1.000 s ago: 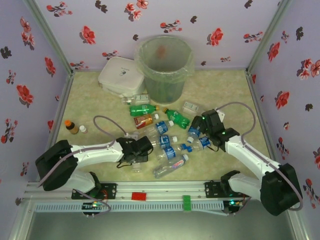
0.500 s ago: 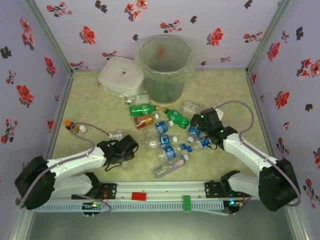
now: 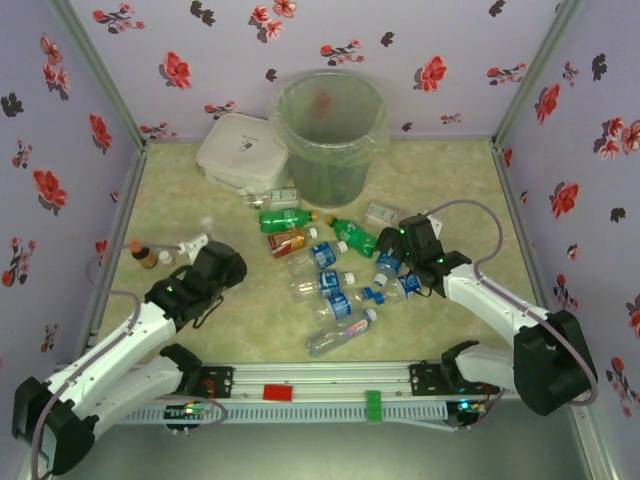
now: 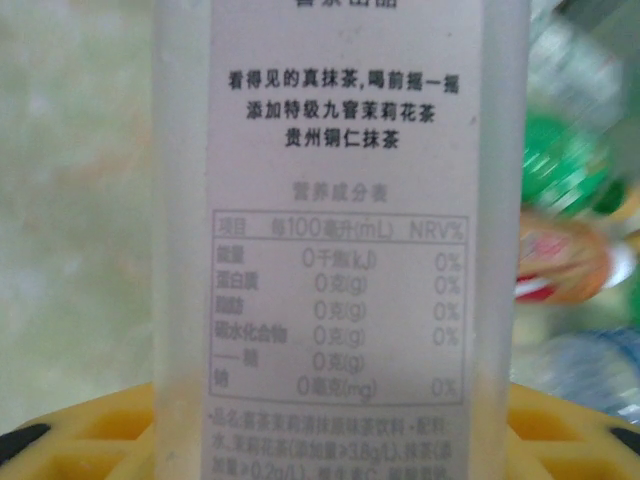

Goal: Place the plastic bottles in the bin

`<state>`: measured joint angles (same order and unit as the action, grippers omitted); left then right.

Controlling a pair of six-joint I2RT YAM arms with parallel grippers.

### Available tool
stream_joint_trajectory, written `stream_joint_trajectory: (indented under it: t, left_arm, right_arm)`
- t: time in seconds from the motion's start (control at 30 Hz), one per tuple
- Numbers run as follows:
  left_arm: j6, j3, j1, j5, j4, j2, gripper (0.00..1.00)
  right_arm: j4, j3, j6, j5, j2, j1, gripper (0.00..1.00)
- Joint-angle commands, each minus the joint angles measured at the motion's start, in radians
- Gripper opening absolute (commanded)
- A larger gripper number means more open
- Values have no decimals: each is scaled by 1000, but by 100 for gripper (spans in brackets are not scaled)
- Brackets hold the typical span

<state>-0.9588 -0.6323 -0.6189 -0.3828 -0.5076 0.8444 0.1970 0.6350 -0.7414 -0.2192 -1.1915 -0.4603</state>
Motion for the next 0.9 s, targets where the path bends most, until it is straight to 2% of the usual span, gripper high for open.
stream_joint_trajectory:
  t: [0.0,0.17,0.43,0.67,0.87]
  left_arm:
    - [175,-131,33,-5,164,44,46]
    - [373,-368,46,24,283,216,44]
    - [572,-790,81,199,379,526,41]
    - [658,-1228,105,399,270,817,39]
    - [667,-1555,107,503,132,1066,40]
  right_arm:
    - [-47,27,25,15,-5,1,100]
    - [-53,37,48,33,-9,2,100]
    - [-42,45,102,103,15,2,100]
    - [-36,25,108,136,47,2,100]
    - [-3,39,48,42,76,0,100]
